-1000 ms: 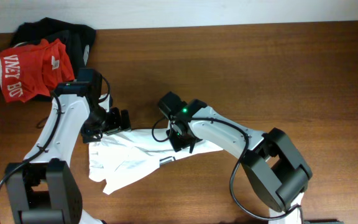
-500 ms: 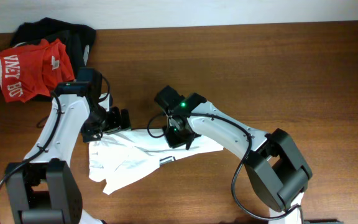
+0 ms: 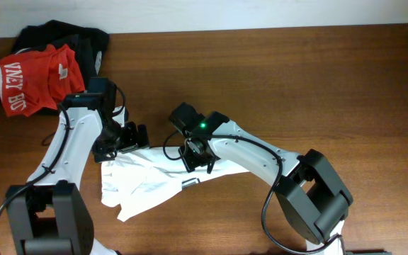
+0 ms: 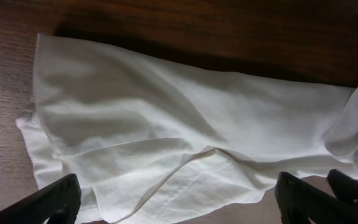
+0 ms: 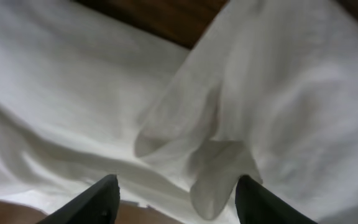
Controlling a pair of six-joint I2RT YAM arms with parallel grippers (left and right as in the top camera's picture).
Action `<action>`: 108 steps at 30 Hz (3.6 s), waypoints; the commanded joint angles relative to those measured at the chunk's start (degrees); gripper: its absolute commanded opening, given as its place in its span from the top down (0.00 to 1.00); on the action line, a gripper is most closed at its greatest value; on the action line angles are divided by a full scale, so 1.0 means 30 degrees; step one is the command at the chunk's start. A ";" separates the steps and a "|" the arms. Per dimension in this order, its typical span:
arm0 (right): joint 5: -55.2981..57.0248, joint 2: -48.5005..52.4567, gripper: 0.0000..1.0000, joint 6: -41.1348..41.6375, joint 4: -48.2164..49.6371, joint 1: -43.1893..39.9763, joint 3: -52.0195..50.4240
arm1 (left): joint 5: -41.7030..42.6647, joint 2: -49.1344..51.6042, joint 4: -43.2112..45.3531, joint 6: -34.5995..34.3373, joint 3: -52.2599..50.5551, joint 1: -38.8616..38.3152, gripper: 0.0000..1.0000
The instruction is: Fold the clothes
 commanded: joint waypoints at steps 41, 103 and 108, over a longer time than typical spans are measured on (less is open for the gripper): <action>-0.3971 -0.0554 0.96 0.0685 -0.3971 0.1202 0.2295 | -0.0131 -0.0080 0.0036 0.0036 0.0102 -0.0087 0.01; -0.2382 -1.1519 0.01 -0.2841 -1.1009 -1.6538 0.1137 | 1.0637 -0.0073 0.6841 0.6156 -0.8459 0.3184 0.01; -0.2390 -1.1519 0.01 -0.2841 -1.1431 -1.6538 0.1122 | 1.0025 -0.0080 0.7628 0.3920 -0.8451 0.1647 0.82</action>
